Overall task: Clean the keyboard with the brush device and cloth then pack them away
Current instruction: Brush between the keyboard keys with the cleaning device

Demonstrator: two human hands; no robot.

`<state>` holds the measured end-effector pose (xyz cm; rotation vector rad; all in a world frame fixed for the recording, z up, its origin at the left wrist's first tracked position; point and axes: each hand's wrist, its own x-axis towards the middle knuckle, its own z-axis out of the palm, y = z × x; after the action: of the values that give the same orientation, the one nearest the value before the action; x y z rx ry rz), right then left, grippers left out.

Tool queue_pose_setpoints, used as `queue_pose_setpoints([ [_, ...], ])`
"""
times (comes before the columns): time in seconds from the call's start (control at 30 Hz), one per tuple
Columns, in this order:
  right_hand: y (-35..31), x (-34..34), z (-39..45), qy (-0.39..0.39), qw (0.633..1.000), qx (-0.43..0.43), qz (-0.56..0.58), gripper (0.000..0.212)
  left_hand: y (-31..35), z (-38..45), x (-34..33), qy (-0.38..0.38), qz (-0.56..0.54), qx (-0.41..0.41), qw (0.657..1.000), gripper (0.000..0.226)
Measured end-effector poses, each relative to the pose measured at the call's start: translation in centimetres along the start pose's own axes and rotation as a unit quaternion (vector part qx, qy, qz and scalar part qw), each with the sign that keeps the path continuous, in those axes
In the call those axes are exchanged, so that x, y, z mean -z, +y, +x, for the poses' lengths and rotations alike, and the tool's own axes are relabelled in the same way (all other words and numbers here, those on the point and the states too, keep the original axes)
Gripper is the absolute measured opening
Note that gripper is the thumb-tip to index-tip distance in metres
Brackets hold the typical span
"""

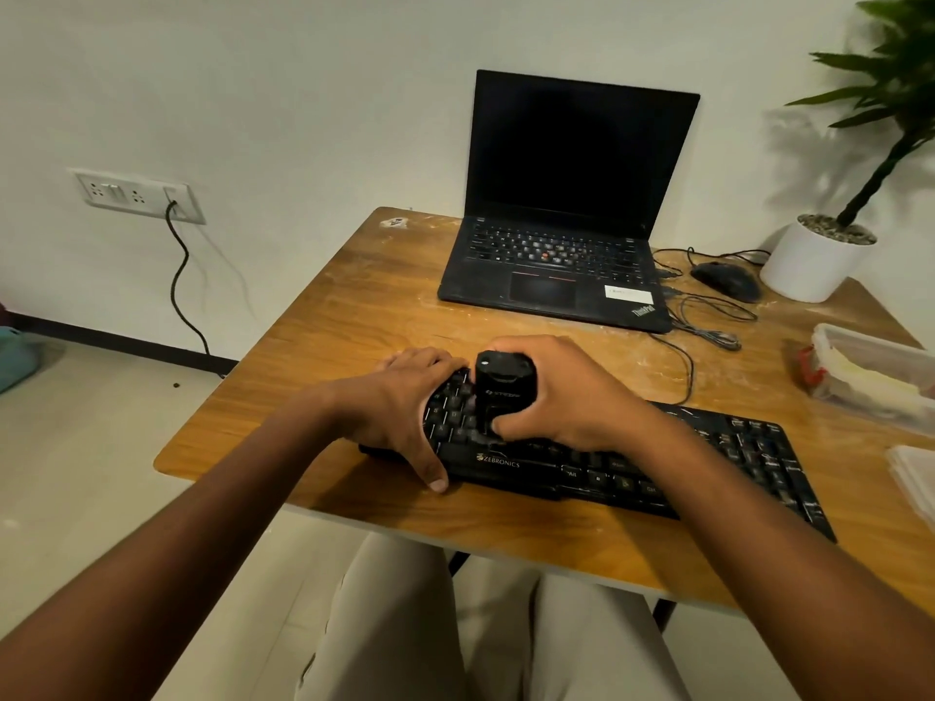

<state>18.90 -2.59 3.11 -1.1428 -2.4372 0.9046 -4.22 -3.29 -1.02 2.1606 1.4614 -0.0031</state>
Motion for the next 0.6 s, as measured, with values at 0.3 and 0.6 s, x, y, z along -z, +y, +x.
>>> queue_pose_setpoints([
  [0.3,-0.2,0.6,0.1,0.035,0.998,0.001,0.055,0.035,0.3,-0.1,0.0,-0.004,0.008,0.017,1.0,0.145],
  [0.6,0.1,3.4,-0.9,-0.009,0.999,-0.027,-0.028,0.034,0.4,-0.1,0.1,-0.011,0.006,0.024,1.0,0.148],
])
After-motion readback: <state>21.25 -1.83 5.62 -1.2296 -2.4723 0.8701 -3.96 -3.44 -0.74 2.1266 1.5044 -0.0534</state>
